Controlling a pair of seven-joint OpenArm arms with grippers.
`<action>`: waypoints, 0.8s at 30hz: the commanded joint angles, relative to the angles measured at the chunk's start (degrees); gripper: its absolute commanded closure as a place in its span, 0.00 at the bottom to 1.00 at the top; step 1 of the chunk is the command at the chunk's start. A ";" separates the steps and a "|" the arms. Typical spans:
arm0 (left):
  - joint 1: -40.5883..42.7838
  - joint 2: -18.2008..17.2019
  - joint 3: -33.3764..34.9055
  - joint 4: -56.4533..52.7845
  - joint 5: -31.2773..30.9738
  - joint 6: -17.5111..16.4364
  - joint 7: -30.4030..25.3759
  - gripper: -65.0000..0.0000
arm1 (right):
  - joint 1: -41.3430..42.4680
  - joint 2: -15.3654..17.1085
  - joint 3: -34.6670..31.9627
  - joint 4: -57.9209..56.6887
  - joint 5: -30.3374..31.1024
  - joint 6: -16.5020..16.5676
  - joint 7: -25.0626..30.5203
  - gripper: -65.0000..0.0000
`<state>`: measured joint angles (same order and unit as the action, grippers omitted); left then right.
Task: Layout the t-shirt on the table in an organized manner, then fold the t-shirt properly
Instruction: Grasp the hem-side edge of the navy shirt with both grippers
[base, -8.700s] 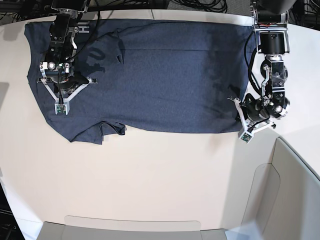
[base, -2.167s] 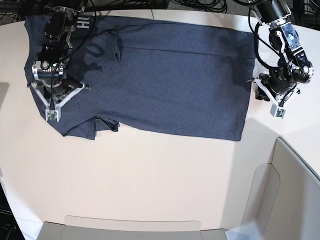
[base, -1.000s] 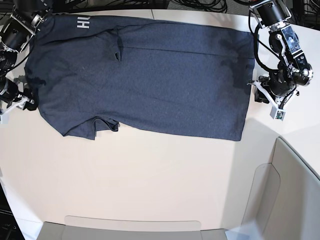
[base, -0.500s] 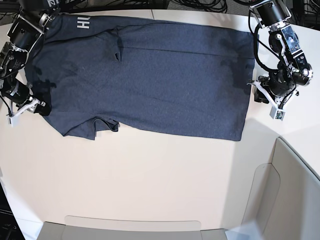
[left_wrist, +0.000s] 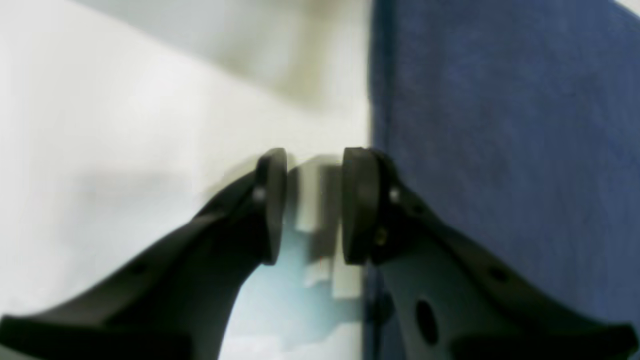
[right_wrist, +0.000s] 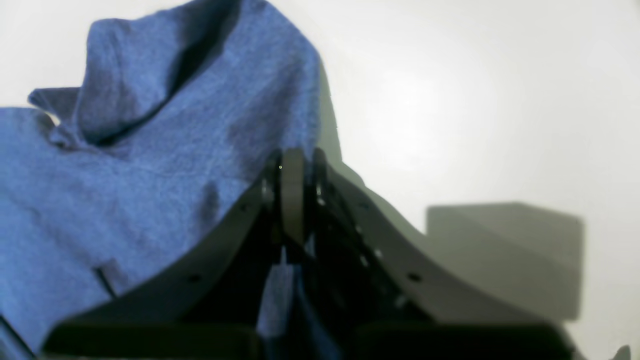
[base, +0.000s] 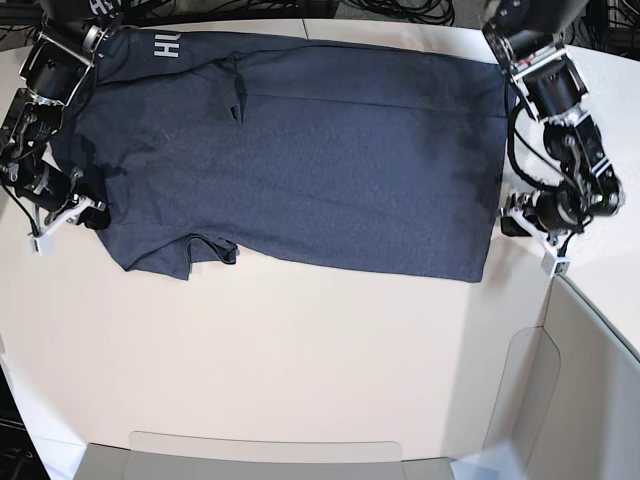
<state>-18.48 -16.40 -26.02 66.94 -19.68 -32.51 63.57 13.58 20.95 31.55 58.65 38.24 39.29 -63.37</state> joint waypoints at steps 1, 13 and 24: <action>-3.28 -1.22 -0.22 -2.37 -1.20 -0.24 -1.11 0.68 | -0.70 0.11 -0.47 -0.41 -4.35 0.67 -4.98 1.00; -10.57 -0.52 -5.41 -15.90 -1.28 -4.89 -0.49 0.68 | -1.94 0.11 -0.47 -0.41 -4.35 0.67 -4.98 1.00; -10.57 1.41 -5.32 -15.90 -1.28 -5.51 -0.05 0.68 | -2.02 -0.16 -0.47 -0.41 -4.35 0.67 -4.98 1.00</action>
<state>-28.12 -14.79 -31.62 50.76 -21.87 -37.98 61.65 12.53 20.86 31.53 58.72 39.44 39.44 -62.70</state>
